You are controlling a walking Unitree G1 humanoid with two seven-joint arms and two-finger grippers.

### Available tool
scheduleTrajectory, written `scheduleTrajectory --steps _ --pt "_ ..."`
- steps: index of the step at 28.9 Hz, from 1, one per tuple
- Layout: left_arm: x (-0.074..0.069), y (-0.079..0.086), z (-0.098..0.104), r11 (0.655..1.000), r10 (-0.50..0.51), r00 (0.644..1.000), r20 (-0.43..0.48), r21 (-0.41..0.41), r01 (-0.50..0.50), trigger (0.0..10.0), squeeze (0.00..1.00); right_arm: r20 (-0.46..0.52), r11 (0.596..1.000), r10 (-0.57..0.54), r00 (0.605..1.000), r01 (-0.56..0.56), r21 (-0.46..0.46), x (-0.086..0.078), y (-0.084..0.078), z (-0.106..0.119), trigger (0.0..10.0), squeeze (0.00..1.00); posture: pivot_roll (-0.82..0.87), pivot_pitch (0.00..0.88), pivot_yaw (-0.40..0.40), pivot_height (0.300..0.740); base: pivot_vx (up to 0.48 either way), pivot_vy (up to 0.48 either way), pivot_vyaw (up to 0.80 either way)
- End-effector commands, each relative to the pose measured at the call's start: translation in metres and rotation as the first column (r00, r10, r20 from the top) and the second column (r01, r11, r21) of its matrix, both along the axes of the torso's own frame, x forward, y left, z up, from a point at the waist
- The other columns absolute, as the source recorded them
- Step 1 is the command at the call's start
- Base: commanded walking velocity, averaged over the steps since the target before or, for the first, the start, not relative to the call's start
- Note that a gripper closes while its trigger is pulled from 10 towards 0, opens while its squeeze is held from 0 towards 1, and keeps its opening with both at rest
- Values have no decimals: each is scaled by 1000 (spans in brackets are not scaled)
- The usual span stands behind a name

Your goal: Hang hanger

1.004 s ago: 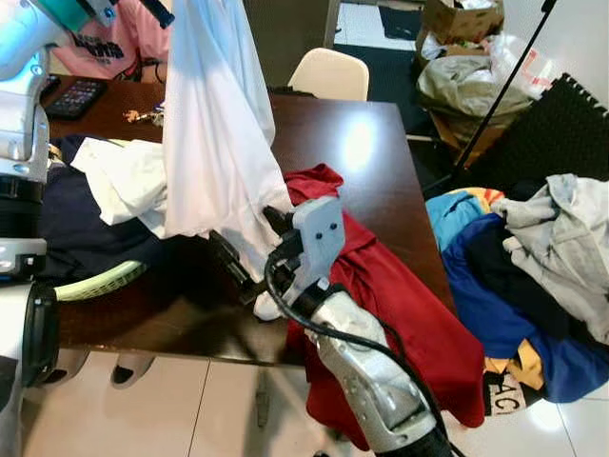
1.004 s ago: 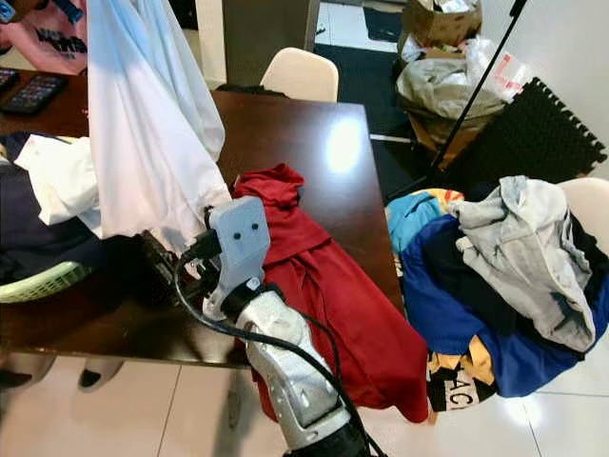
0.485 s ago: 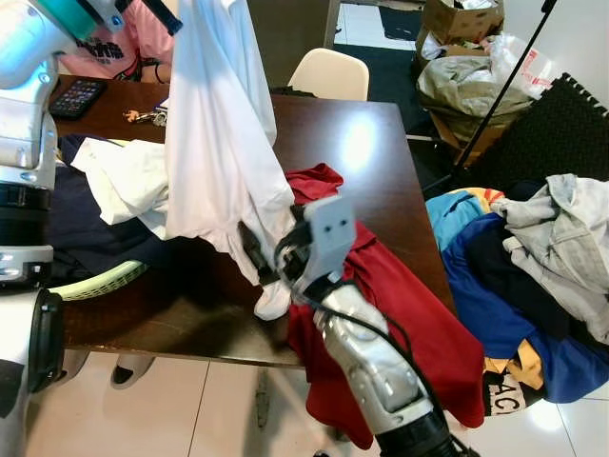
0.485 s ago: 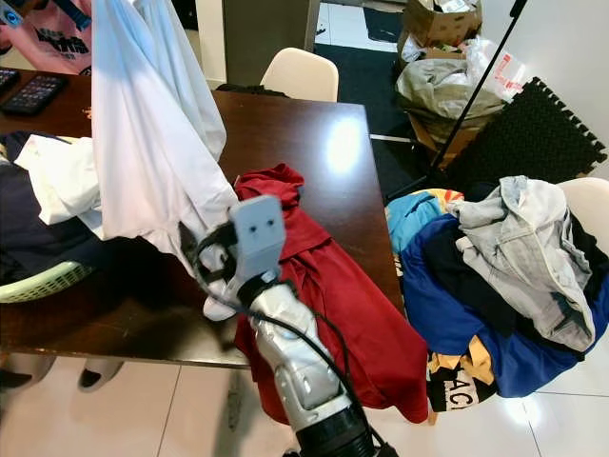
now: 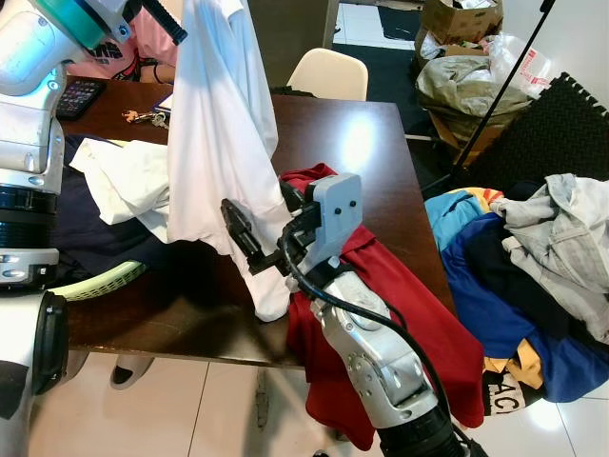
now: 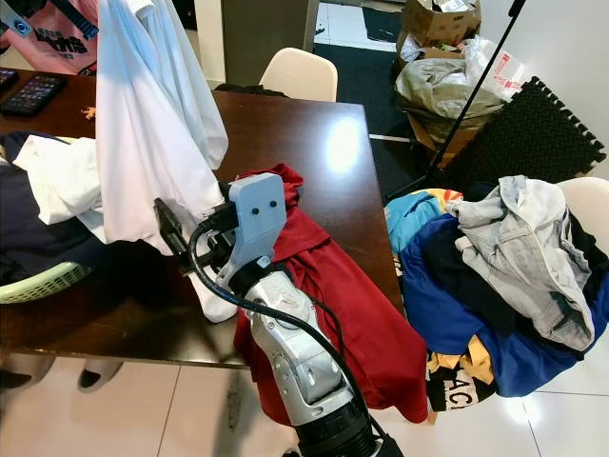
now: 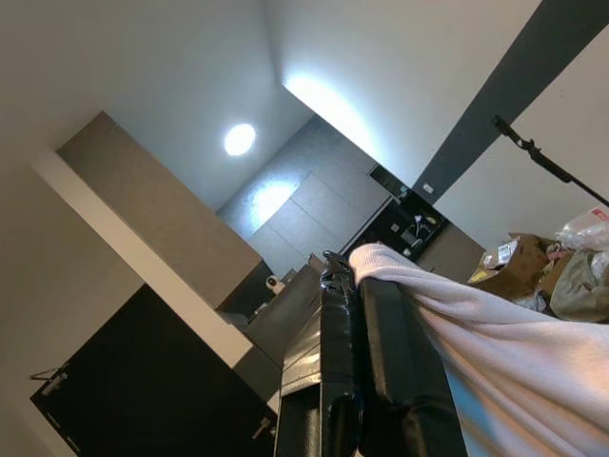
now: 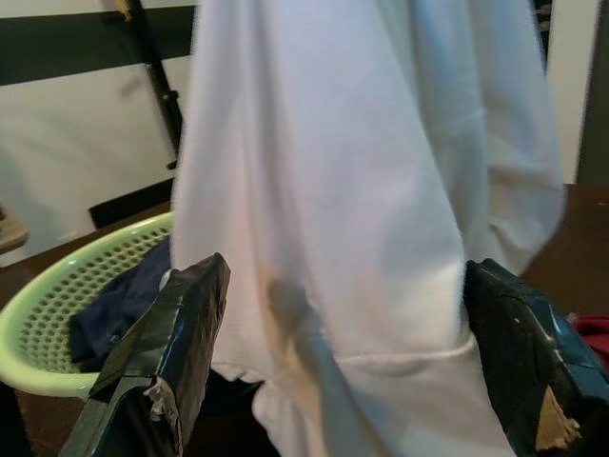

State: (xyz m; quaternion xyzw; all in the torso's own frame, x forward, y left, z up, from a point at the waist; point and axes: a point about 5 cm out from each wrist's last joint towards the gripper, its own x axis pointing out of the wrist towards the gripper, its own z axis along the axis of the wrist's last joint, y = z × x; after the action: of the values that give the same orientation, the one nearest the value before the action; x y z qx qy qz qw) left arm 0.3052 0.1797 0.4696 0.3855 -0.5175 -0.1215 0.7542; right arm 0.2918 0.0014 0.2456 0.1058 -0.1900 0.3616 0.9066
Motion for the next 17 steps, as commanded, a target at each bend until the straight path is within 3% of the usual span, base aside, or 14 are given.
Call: scheduleTrajectory --steps 1,2,3,4,5,6,7,10,11,17 --pt "-1 2 1 1000 1 1000 17 -8 -1 10000 0 19 990 114 993 -115 82 -16 29 17 10000 0 68 142 16 740 0 0 0" --pt "-1 2 1 1000 1 1000 17 -8 -1 10000 0 19 990 114 993 -115 82 -16 29 17 10000 0 68 142 16 740 0 0 0" --pt "-2 2 2 1000 1 1000 19 -10 -1 10000 0 14 990 122 992 -123 70 -17 32 13 8235 0 69 143 16 740 0 0 0" --pt "-2 2 3 1000 0 1000 21 -11 0 10000 0 17 992 118 993 -119 50 -17 34 10 4863 0 69 143 16 740 0 0 0" --pt "-3 2 3 1000 0 1000 22 -12 1 10000 0 17 993 115 993 -115 39 -17 36 9 4824 0 71 143 16 740 0 0 0" --pt "-3 2 3 1000 -1 1000 23 -13 1 10000 0 18 993 112 994 -113 30 -17 37 8 4980 0 71 143 16 740 0 0 0" --pt "-3 2 4 1000 -1 1000 24 -14 2 10000 0 23 993 116 993 -116 20 -18 39 8 9490 0 72 143 15 740 0 0 0" --pt "-3 2 4 1000 -2 1000 26 -16 2 10000 0 29 992 125 992 -125 2 -19 41 7 8745 0 73 143 14 740 0 0 0" --pt "-4 2 5 1000 -4 1000 28 -17 5 10000 0 26 993 121 992 -121 -5 -19 42 6 9882 0 74 144 12 740 0 0 0" --pt "-6 1 6 1000 -13 999 37 -18 14 10000 0 12 998 63 998 -63 -30 -11 43 2 10000 0 77 145 11 740 0 0 0"
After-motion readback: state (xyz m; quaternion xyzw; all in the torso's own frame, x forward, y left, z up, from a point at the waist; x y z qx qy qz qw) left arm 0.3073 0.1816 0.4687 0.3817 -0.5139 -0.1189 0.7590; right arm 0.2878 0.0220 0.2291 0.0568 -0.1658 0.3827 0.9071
